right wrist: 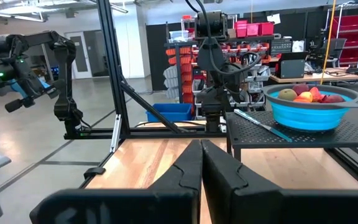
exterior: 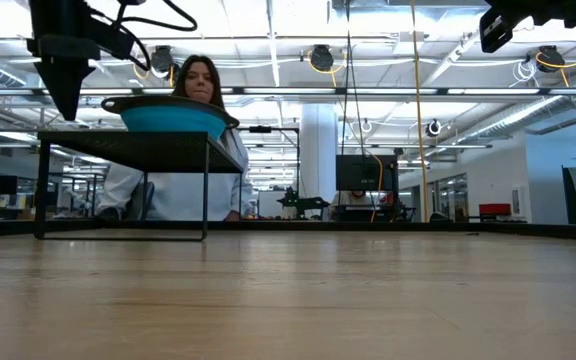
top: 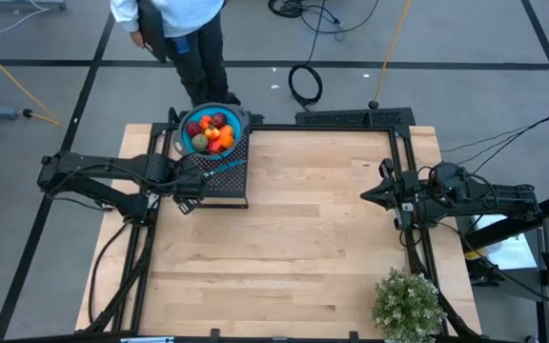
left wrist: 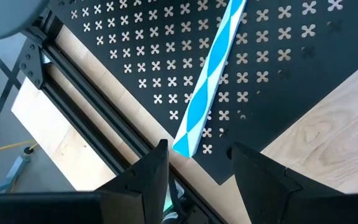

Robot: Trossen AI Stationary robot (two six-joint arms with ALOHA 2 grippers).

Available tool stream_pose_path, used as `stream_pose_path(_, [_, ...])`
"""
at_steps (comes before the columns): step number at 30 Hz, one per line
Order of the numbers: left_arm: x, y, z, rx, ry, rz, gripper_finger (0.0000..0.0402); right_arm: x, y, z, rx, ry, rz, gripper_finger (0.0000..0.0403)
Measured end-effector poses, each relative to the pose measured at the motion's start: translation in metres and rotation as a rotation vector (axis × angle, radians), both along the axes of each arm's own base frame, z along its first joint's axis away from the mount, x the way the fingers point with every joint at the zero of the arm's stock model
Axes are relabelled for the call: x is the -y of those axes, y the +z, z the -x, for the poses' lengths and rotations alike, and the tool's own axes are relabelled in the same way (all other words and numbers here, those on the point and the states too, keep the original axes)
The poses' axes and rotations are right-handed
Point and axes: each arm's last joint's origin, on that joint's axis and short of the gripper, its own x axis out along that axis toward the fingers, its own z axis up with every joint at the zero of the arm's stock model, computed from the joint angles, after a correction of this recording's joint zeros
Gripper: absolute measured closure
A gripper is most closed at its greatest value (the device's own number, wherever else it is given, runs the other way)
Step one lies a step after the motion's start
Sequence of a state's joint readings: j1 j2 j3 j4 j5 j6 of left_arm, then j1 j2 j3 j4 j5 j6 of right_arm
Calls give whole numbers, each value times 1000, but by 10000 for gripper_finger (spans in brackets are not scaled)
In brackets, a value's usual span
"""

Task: Pick & Place Fruit
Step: Adjust the knife on the shelf

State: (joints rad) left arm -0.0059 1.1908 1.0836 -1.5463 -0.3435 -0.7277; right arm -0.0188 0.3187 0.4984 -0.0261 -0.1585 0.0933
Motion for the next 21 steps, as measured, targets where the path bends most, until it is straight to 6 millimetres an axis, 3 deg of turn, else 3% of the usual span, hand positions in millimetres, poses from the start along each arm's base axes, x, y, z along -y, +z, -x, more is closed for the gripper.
stream_pose_path(21, [0, 0, -4, 40, -20, 20, 225, 0, 0, 0, -5, 3, -35, 403])
